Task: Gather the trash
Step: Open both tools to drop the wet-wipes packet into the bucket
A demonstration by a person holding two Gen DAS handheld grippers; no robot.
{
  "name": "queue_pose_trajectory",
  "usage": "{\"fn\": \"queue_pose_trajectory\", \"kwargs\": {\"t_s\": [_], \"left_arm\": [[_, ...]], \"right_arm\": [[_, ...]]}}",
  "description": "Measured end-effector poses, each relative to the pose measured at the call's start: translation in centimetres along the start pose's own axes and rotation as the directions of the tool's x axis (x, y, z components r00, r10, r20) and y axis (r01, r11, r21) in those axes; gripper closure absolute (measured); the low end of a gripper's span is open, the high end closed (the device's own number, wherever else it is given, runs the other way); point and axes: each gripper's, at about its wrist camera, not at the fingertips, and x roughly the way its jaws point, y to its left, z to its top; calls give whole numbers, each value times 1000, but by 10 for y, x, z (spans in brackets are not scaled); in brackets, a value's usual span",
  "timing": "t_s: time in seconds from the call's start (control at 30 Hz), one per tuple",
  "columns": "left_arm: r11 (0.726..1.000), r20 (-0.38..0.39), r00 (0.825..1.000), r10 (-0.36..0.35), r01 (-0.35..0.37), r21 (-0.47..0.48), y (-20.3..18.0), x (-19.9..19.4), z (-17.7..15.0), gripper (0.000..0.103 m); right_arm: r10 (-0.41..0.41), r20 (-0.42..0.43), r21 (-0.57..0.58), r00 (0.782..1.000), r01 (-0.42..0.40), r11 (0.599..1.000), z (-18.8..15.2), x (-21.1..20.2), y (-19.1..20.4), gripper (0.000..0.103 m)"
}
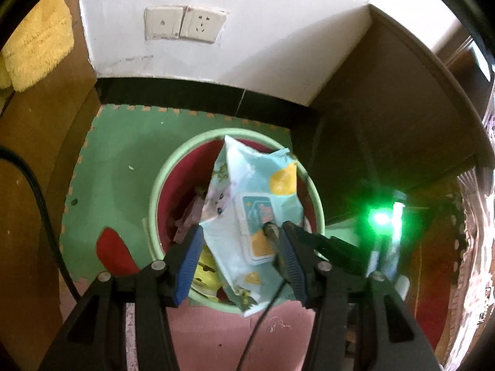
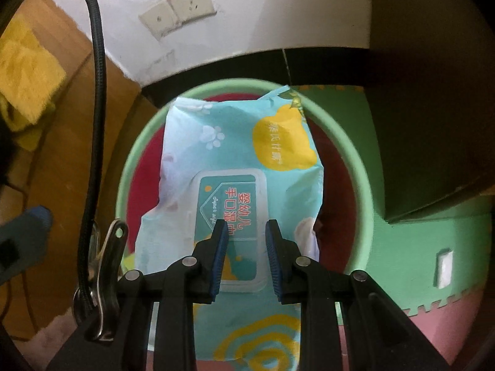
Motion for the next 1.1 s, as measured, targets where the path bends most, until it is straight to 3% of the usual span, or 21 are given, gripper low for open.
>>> {"fn": "queue_pose_trajectory", "kwargs": {"t_s": [0.13,0.27,0.47,1.1], "left_arm": [[999,13,1000,-23,24,-24,1,-6,1,50],[999,24,999,-30,31,-41,5,-9,3,50],[999,27,999,-30,31,-44,6,-11,2,50],[999,32,999,-29,30,-34,4,-10,1,50]], "right_arm": [[-8,-83,-51,997,4,999,8,22,14,77],[-98,-148,-126,984,79,989,11,51,29,77],[-171,-276,-108,946,146,983,22,87,25,77],[-215,-312,-42,925,213,976,22,107,7,77]]}}
